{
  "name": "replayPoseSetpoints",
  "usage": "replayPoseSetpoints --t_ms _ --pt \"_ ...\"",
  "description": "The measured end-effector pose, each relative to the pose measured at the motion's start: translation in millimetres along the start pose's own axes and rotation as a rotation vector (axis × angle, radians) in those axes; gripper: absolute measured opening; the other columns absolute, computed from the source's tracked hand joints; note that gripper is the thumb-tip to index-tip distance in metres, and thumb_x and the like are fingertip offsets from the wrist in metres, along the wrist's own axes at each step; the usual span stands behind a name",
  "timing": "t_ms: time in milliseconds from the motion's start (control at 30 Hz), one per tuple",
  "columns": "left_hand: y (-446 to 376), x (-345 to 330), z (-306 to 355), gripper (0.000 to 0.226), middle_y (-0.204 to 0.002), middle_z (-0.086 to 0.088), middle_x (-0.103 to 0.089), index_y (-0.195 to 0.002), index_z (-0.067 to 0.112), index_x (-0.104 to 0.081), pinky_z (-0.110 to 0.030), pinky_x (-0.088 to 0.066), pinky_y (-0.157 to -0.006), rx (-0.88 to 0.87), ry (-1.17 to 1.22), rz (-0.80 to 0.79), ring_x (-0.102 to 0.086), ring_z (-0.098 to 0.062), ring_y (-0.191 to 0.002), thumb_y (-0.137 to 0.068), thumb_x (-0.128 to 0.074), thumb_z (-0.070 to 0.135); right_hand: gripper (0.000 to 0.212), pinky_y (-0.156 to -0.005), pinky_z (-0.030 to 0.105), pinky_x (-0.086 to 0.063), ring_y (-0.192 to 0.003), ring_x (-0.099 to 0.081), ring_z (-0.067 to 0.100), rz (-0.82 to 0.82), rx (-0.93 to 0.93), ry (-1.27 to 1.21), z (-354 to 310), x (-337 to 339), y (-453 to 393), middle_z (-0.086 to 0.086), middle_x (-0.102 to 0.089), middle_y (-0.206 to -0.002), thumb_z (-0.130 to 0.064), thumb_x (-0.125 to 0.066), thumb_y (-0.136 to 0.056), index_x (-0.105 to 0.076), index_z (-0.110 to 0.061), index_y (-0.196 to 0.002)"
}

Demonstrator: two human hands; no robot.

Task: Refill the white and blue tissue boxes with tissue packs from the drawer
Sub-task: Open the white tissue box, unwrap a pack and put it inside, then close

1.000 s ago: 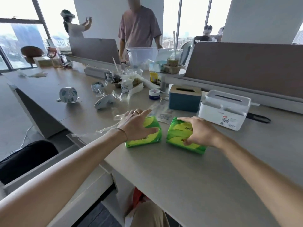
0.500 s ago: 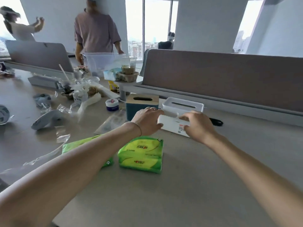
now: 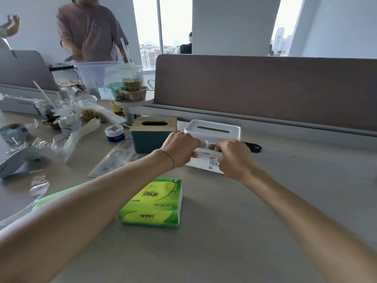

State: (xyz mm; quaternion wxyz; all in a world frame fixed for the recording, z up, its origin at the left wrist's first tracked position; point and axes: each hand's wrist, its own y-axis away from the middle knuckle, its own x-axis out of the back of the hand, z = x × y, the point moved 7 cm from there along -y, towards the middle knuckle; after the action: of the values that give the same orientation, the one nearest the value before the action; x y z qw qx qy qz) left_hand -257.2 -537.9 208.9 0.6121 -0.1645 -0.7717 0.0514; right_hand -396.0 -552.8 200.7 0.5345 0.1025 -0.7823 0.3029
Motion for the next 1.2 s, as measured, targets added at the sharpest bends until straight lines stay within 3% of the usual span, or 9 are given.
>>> replayPoseSetpoints --t_ms 100,200,300,433,533,633,800,933,1200 --pt "11.0 22.2 18.5 0.048 -0.112 -0.002 -0.075 -0.144 0.044 -0.051 -0.031 -0.036 -0.079 -0.032 0.033 0.040 -0.067 -0.031 -0.104 -0.101 -0.057 0.026 0.035 -0.052 0.025 -0.034 -0.075 -0.057 0.023 0.028 0.001 -0.029 7.3 16.5 19.7 -0.002 -0.074 -0.096 0.005 -0.058 -0.066 -0.046 -0.028 -0.066" --pt "30.2 44.8 41.2 0.048 -0.112 -0.001 -0.074 -0.143 0.044 -0.053 -0.031 -0.041 -0.083 -0.048 0.116 0.073 -0.065 -0.031 -0.107 -0.099 -0.061 0.025 0.032 -0.070 0.032 -0.051 -0.087 -0.066 0.022 0.076 0.011 -0.066 10.6 41.3 49.3 -0.009 -0.076 -0.108 0.005 -0.058 -0.064 -0.050 -0.027 -0.068" --pt "58.9 60.6 70.4 0.050 -0.114 0.003 -0.074 -0.140 0.047 -0.054 -0.031 -0.041 -0.075 -0.075 0.219 0.084 -0.067 -0.030 -0.100 -0.098 -0.062 0.022 0.025 -0.077 0.038 -0.055 -0.093 -0.068 0.020 0.084 -0.017 -0.092 15.9 61.3 91.2 -0.013 -0.075 -0.111 0.003 -0.059 -0.066 -0.056 -0.021 -0.070" --pt "104.4 69.0 106.2 0.043 -0.101 0.004 -0.074 -0.134 0.047 -0.056 -0.031 -0.041 -0.068 -0.126 0.237 0.053 -0.067 -0.030 -0.089 -0.097 -0.061 0.024 0.021 -0.078 0.039 -0.056 -0.096 -0.068 0.017 0.029 0.001 -0.076 14.3 71.3 150.1 -0.015 -0.073 -0.112 -0.001 -0.066 -0.070 -0.061 -0.021 -0.077" --pt "134.1 68.5 126.4 0.041 -0.102 0.005 -0.075 -0.134 0.044 -0.054 -0.031 -0.048 -0.071 -0.161 0.192 0.049 -0.069 -0.027 -0.087 -0.097 -0.062 0.028 0.021 -0.077 0.038 -0.055 -0.096 -0.066 0.013 -0.018 0.007 -0.064 9.0 70.6 187.0 -0.015 -0.073 -0.111 -0.002 -0.070 -0.073 -0.063 -0.020 -0.080" --pt "155.2 67.3 141.1 0.038 -0.104 0.005 -0.076 -0.134 0.039 -0.053 -0.029 -0.045 -0.067 -0.214 0.136 0.077 -0.070 -0.022 -0.087 -0.098 -0.063 0.031 0.021 -0.077 0.038 -0.054 -0.095 -0.065 0.014 -0.040 0.018 -0.039 2.6 64.9 210.0 -0.010 -0.073 -0.106 -0.004 -0.071 -0.075 -0.063 -0.021 -0.083" --pt "170.3 69.1 145.9 0.034 -0.108 0.005 -0.073 -0.129 0.035 -0.054 -0.030 -0.043 -0.067 -0.221 0.141 0.108 -0.069 -0.021 -0.097 -0.096 -0.063 0.036 0.027 -0.077 0.034 -0.052 -0.094 -0.062 0.015 -0.065 0.045 -0.005 -8.2 66.3 222.0 -0.009 -0.069 -0.100 -0.008 -0.073 -0.079 -0.069 -0.023 -0.100" --pt "164.0 65.3 144.1 0.020 -0.109 0.005 -0.068 -0.113 0.028 -0.061 -0.030 -0.042 -0.071 -0.235 0.236 0.003 -0.066 -0.025 -0.098 -0.095 -0.067 0.034 0.026 -0.069 0.027 -0.041 -0.092 -0.060 0.020 -0.132 0.088 0.058 -15.2 70.9 218.9 -0.006 -0.061 -0.093 -0.007 -0.073 -0.081 -0.067 -0.020 -0.103" --pt "161.4 59.6 139.8 0.020 -0.105 0.006 -0.070 -0.103 0.026 -0.061 -0.034 -0.050 -0.076 -0.232 0.354 -0.007 -0.064 -0.024 -0.093 -0.090 -0.074 0.033 0.041 -0.079 0.031 -0.050 -0.099 -0.062 0.019 -0.184 0.156 0.113 -18.8 66.6 216.6 -0.002 -0.065 -0.105 -0.009 -0.073 -0.081 -0.063 -0.017 -0.120"
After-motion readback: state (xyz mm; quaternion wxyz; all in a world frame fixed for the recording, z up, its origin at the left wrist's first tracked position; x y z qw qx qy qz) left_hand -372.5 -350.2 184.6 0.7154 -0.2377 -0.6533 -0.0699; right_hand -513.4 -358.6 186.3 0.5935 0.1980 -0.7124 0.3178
